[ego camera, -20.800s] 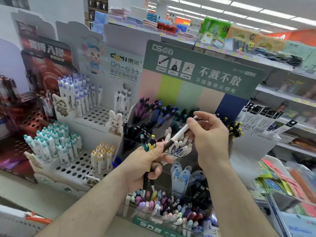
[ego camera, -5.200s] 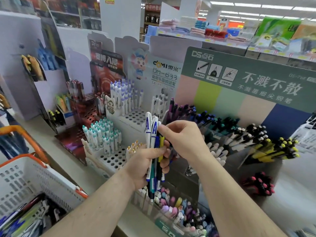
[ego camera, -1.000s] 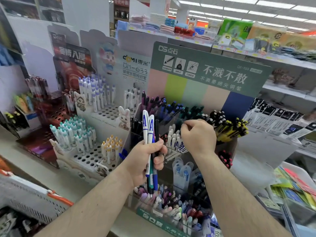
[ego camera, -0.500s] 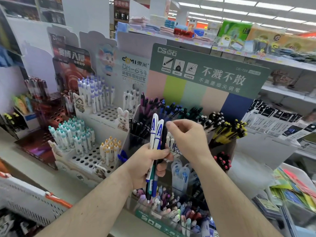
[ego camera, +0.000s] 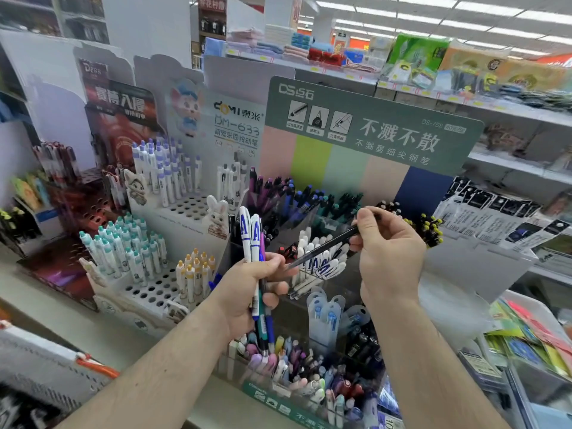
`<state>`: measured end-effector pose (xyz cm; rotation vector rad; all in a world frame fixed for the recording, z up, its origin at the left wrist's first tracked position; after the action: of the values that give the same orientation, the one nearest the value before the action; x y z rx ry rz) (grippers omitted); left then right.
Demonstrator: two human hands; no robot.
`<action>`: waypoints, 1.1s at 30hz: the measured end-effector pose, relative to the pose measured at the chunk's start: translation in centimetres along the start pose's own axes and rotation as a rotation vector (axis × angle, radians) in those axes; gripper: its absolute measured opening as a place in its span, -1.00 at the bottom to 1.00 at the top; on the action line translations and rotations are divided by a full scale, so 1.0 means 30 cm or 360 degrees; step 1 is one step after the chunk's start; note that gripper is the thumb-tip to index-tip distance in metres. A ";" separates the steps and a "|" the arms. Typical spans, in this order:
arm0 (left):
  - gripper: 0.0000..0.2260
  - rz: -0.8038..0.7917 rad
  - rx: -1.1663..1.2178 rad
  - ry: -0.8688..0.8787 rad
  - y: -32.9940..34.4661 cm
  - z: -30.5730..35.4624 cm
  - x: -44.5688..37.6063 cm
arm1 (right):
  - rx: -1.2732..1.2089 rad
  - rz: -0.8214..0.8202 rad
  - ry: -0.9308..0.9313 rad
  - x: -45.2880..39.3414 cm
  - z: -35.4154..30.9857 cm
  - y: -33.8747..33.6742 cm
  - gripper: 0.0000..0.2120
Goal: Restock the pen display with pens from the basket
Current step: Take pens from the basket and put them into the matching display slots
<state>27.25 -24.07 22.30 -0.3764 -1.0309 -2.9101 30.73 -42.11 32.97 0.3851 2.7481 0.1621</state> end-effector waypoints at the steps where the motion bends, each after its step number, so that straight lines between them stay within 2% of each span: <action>1: -0.94 -0.0009 -0.0018 -0.0002 -0.004 0.001 -0.003 | -0.0056 0.0055 0.0030 -0.002 0.008 -0.009 -0.91; 4: -0.93 -0.0054 0.0025 0.0021 -0.004 0.006 -0.006 | -0.0138 0.0106 0.0142 0.003 0.043 -0.001 -0.93; 7: -0.98 -0.0084 0.0239 0.0109 -0.012 0.034 -0.004 | -0.0140 0.0087 0.0268 0.015 0.069 0.020 -0.86; 12: -0.93 -0.0009 0.0504 0.0229 -0.062 0.094 0.002 | -0.0030 -0.0070 0.0391 0.024 0.107 0.088 -0.87; 14: -0.93 0.0016 0.0551 0.0247 -0.081 0.112 0.005 | -0.0051 -0.0046 0.0378 0.025 0.104 0.116 -0.82; 16: -0.93 0.0044 0.0566 0.0256 -0.104 0.126 0.008 | -0.0043 0.0038 0.0242 0.010 0.073 0.130 -0.79; 19: -0.94 0.0082 0.0534 0.0270 -0.143 0.143 0.013 | 0.0211 0.0146 -0.0213 -0.021 0.004 0.154 -0.83; 23: -0.95 0.0088 0.0448 0.0260 -0.174 0.152 0.020 | 0.0509 0.0111 -0.0609 -0.028 -0.031 0.254 -0.89; 27: -0.94 0.0068 0.0300 0.0257 -0.185 0.161 0.040 | 0.0769 -0.0142 -0.0760 -0.017 0.004 0.390 -0.93; 30: -0.93 0.0029 0.0224 0.0260 -0.194 0.167 0.057 | 0.1124 -0.0447 -0.0616 -0.009 0.082 0.484 -0.92; 33: -0.91 -0.0055 0.0213 0.0238 -0.199 0.166 0.070 | 0.1526 -0.0735 -0.0384 0.007 0.134 0.537 -0.82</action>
<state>25.64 -16.20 22.86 -0.1344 -1.2098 -2.8258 35.95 -26.40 31.74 -0.0230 2.4023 -1.2463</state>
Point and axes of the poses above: each hand's wrist, its own x-axis away from the middle knuckle, its own y-axis out of the palm, z = x × y, the point moved 8 cm from there along -x, towards the middle knuckle, and after that the axes turned 2 degrees about x, right-handed, at the moved point
